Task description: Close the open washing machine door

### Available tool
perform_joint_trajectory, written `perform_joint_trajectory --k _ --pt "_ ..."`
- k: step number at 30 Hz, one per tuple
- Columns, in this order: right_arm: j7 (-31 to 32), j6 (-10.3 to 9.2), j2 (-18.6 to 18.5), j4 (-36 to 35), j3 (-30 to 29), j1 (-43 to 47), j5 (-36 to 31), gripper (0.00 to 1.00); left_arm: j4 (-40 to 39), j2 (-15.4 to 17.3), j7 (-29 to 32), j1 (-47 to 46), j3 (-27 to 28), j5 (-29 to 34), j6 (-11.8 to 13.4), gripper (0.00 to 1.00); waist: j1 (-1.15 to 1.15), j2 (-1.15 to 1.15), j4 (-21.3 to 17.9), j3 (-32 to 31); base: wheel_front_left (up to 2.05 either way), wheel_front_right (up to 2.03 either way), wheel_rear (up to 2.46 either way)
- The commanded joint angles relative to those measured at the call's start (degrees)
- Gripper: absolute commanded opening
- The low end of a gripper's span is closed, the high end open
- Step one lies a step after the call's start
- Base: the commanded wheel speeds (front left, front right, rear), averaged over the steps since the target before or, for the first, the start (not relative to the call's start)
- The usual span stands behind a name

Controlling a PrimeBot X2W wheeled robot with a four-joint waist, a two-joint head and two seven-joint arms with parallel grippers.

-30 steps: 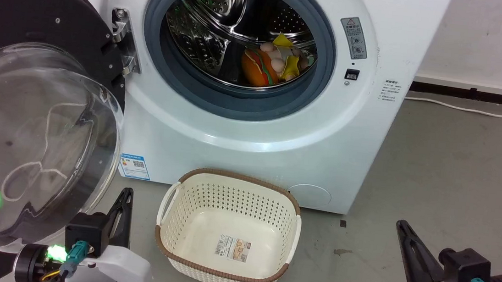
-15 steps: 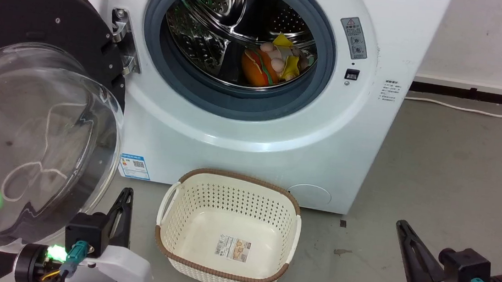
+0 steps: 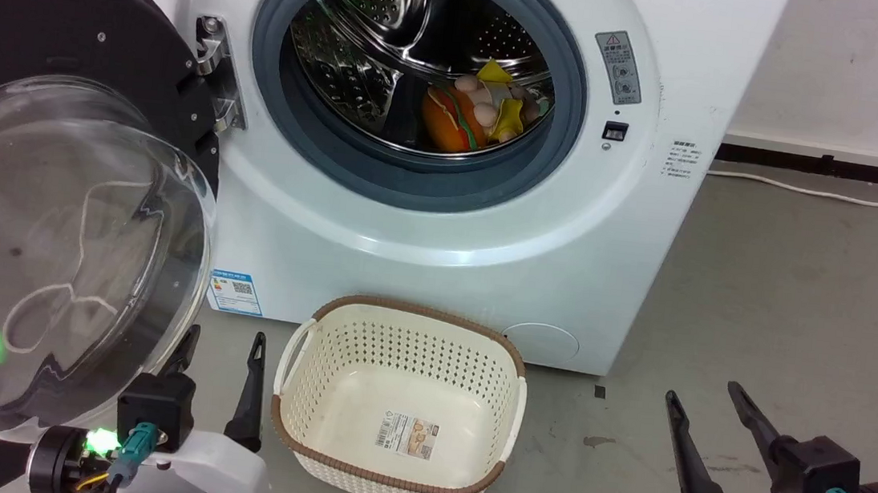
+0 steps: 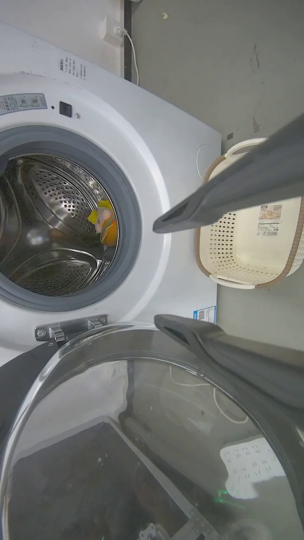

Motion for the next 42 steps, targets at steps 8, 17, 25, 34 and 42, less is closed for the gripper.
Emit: perform_joint_trajectory --k 8,17,25,34,42 --pt "-1.4 0.01 0.0 0.8 0.1 -0.1 1.7 1.0 0.4 0.0 -1.3 0.0 -0.5 -0.8 -0.2 1.0 0.0 0.0 0.7 -0.3 0.0 0.0 0.0" --pt "-2.7 0.01 0.1 1.8 0.9 -0.1 3.2 1.0 0.8 0.0 -2.7 0.2 -0.9 -1.1 -0.6 1.0 0.0 0.0 3.9 -0.8 0.0 0.0 0.0" --pt "-3.9 0.01 0.1 3.2 3.0 -1.0 4.6 1.0 0.8 0.0 -3.9 0.6 -0.3 -1.2 -0.9 1.0 0.0 0.0 8.0 -0.6 0.0 0.0 0.0" --pt "-4.9 0.02 0.1 4.5 5.7 -2.9 5.0 1.0 -0.1 0.0 -4.8 1.0 0.7 -1.8 -0.4 1.0 0.0 0.0 10.4 0.1 0.0 0.0 0.0" --pt "-5.8 0.02 0.1 6.3 8.2 -4.9 5.7 1.0 -1.0 0.0 -5.8 1.8 1.5 -2.5 0.3 1.0 0.0 0.0 12.6 0.5 -0.05 -0.05 -0.05"
